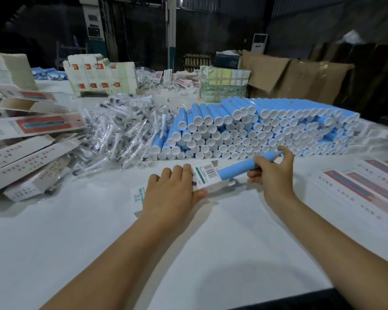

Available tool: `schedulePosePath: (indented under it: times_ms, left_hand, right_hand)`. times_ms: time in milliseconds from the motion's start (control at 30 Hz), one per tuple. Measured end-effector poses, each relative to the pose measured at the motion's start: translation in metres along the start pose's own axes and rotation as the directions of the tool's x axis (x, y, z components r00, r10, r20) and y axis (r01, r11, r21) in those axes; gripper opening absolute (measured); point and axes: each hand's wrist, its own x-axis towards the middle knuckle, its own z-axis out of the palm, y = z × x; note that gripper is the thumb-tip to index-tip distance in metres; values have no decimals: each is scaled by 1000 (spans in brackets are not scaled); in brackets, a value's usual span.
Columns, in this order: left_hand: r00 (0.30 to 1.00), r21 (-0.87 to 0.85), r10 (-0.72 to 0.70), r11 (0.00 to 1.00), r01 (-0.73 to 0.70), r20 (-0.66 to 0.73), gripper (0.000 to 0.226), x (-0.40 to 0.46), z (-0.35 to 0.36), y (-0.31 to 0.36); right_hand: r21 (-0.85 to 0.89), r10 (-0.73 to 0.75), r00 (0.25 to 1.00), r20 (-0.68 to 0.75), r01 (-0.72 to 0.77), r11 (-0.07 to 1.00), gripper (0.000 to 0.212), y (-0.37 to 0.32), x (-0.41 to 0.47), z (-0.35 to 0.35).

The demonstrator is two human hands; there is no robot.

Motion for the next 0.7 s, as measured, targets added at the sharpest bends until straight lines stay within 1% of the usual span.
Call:
schedulePosePath:
  times_ms: [67,100,167,200,233,267,300,400,467,533,600,633,667,700]
  left_hand:
    - [1000,-1,-7,1000,7,6,76,0,-2,-1]
    - [1000,-5,-6,1000,6,5,76,0,-2,-1]
    - [1000,-22,4,1000,-5,-10,75,0,-1,-1]
    - [1000,-30,13,999,-13,-17,74,-1,0,-1]
    - [999,-31,22,999,-23,-29,74,-2,1,-1]
    - [999,-37,26,999,-27,-32,74,-2,2,-2]
    - [999,-39,27,999,-28,-29,73,-2,2,-2]
    - [999,-65,33,997,-35,-27,73,0,2,-3]
    - [998,-55,53,997,-55,-30,73,-2,0,-2]
    - [997,-60,78,995,-80,-24,76,-4,0,-1]
    - [995,-71,104,992,-104,-9,77,-5,-1,1]
    - [994,-82,105,991,-105,-2,76,-4,1,1]
    - [993,-70,120,990,-119,19,74,-4,-1,0]
    - [990,-59,136,989,-134,32,71,-5,-3,-1]
  right_hand:
    - [16,29,997,68,-30,999,42,5,-9,6]
    - [5,60,992,113,-60,998,34,7,-14,9]
    - [-80,115,973,202,-101,992,11,11,-25,11]
    - [-131,134,964,231,-106,986,12,12,-28,12]
    - [-165,149,958,243,-111,980,24,13,-29,11]
    - [-177,164,958,237,-124,976,31,12,-29,11]
    - [-175,177,960,218,-141,975,34,11,-28,11]
    - [-124,194,968,161,-175,977,31,7,-26,10]
    - [-106,163,979,119,-151,983,26,0,-25,11]
    - [-147,90,988,122,-72,986,25,-10,-26,18]
    - [-222,-13,978,209,61,973,27,-24,-29,34]
    - [-257,-81,953,291,159,953,28,-31,-33,46]
    - [-279,-156,906,393,279,919,27,-38,-39,61]
    - [-281,-223,832,507,405,870,25,-44,-46,77]
